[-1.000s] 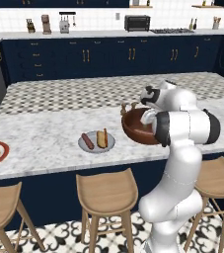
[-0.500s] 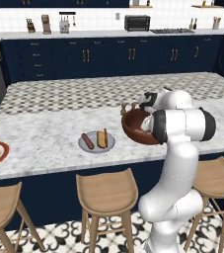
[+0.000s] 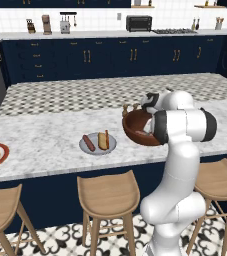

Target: Place one bun and one sausage from the bowl on each plate.

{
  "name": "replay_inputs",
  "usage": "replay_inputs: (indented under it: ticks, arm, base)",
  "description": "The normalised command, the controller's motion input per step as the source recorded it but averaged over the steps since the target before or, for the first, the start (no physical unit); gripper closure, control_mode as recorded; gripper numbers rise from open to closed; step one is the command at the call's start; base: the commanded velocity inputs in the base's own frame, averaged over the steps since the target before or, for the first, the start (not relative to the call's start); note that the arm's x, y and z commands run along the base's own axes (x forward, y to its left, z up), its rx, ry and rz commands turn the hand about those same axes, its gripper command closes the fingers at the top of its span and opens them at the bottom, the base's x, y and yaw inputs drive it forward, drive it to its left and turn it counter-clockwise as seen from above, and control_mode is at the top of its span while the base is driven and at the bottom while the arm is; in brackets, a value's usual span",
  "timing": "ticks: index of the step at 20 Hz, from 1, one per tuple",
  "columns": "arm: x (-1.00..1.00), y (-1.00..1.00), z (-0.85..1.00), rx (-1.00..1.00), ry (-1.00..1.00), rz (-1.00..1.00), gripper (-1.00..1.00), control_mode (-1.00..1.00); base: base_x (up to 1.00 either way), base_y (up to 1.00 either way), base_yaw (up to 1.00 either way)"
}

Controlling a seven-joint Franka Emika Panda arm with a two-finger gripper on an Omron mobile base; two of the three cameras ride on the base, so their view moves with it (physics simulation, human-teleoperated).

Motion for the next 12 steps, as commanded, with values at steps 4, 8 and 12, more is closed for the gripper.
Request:
replay_inputs:
  ticks: [4, 8, 12]
  arm:
    - [-0.06, 0.02, -0.17, -0.02, 0.00, 0.10, -1.00, -1.00]
    - [-0.21, 0.14, -0.14, -0.07, 0.00, 0.12, -1.00, -1.00]
    - [-0.01, 0.02, -0.03, -0.02, 0.00, 0.12, -1.00, -1.00]
  base:
    - [0.00, 0.00, 0.00]
    - [0.00, 0.00, 0.00]
    - [0.00, 0.00, 0.00]
